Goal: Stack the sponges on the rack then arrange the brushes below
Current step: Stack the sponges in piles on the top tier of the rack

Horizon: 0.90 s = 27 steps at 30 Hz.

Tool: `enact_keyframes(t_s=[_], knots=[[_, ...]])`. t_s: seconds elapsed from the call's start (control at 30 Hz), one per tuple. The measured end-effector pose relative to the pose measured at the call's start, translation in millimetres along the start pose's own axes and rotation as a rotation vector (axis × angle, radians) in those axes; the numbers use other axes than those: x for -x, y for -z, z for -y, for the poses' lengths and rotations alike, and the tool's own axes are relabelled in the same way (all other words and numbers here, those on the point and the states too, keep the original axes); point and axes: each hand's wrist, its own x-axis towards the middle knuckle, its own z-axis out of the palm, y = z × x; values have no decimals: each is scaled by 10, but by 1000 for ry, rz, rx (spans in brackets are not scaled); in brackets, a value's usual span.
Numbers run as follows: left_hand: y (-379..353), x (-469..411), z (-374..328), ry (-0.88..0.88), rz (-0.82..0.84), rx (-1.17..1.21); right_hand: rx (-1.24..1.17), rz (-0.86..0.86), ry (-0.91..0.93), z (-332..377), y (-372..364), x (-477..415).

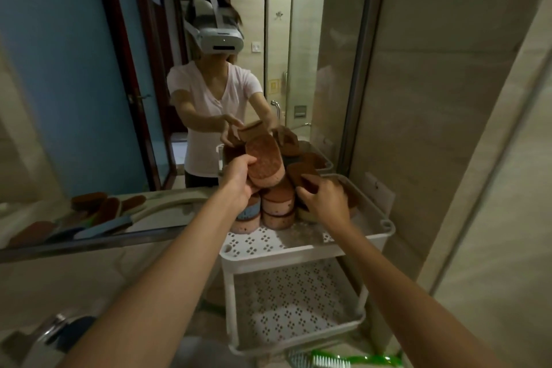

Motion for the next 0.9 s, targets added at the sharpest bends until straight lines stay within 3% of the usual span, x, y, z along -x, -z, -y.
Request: enact_keyframes(t_s=[0.27,0.43,0.57,0.63,0.73,0.9], knots=[[28,-60,64,-16,56,25,214,123,62,-30,-17,-51],[-18,30,19,-27,90,-47,229,306,58,52,136,-81],[-106,63,-6,-78,105,-113,-66,74,78,89,313,38],[-202,79,-8,-100,112,-121,-157,48,170,132,379,120],[-378,135,26,-79,167,-146,-131,93,208,159,402,155],[-568,258,92,-16,319,-177,-121,-72,105,93,443,84]])
